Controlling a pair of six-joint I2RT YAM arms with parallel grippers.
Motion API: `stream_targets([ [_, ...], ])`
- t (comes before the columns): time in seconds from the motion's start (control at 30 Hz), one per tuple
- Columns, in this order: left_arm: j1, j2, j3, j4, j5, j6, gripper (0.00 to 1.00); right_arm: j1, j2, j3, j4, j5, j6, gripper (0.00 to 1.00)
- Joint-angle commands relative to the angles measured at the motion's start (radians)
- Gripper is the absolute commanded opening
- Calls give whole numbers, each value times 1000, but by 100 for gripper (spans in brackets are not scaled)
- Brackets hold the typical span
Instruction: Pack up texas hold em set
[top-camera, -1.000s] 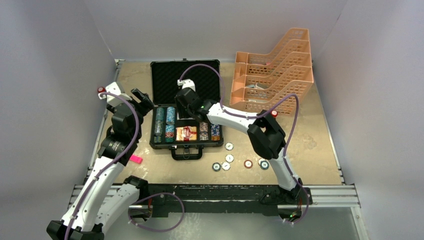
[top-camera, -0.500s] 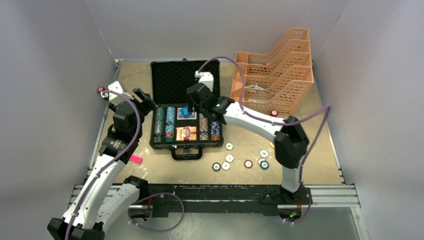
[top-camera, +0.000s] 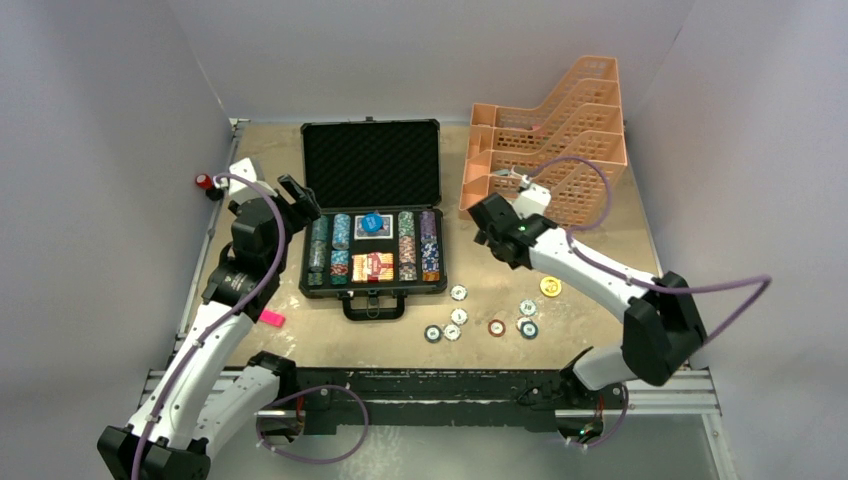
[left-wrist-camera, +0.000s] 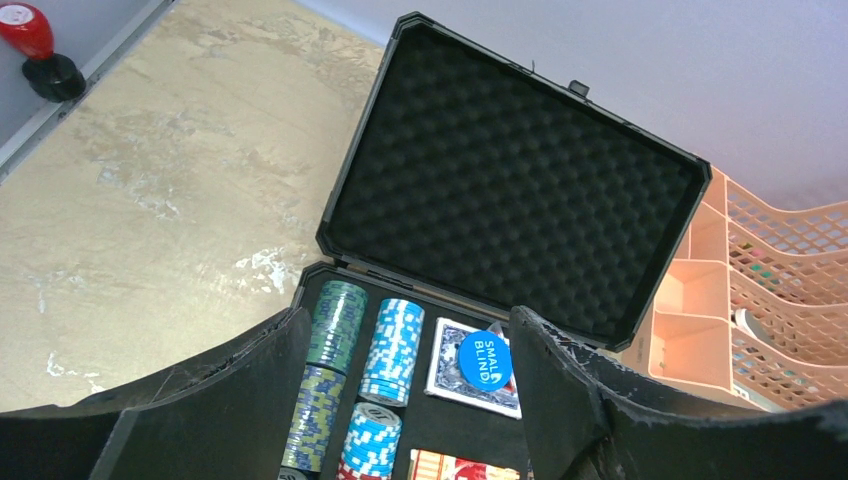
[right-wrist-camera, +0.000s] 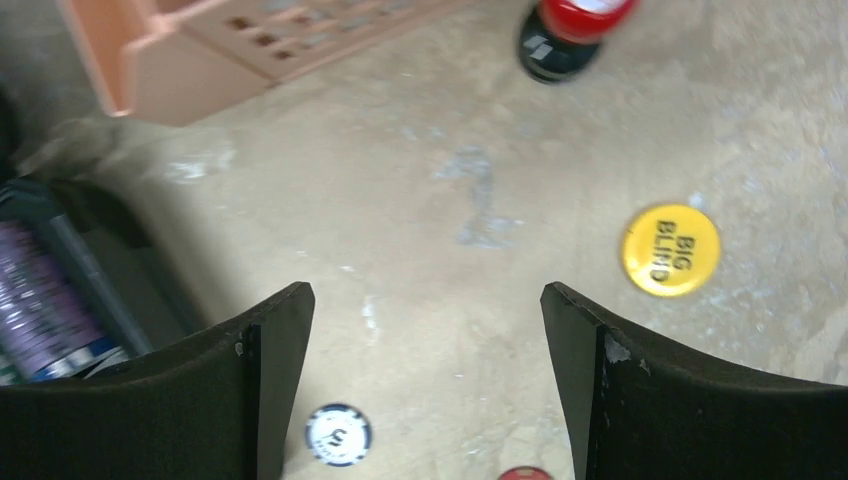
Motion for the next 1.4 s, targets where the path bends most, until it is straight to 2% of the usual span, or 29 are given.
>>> stream_targets([
  [0.0,8,-9,24,41,29,-18,72,-135,-103,-119,35,-87,91,87],
  [0.23,8,-8,15,41,24,-23,72,-331,-152,-212,17,-123,171,92],
  [0.4,7,3,19,37,23,-19,72,-434,-180,-271,35,-161,186,90],
  [0.67,16,22,19,39,20,-23,72,-467,-102,-294,39,-220,176,89],
  [0.87,18,23,17,36,4,-21,72,-467,-26,-295,46,-310,162,84],
  [1.03,25,31,20,39,11,-23,72,-467,40,-279,19,-316,157,81],
  [1.1,30,30,20,39,14,-24,72,-467,75,-278,44,-329,126,77],
  [1.2,33,28,20,37,12,-24,72,-466,118,-275,95,-350,63,61],
  [1.37,34,29,18,37,11,-24,72,-464,145,-289,178,-398,-8,48],
])
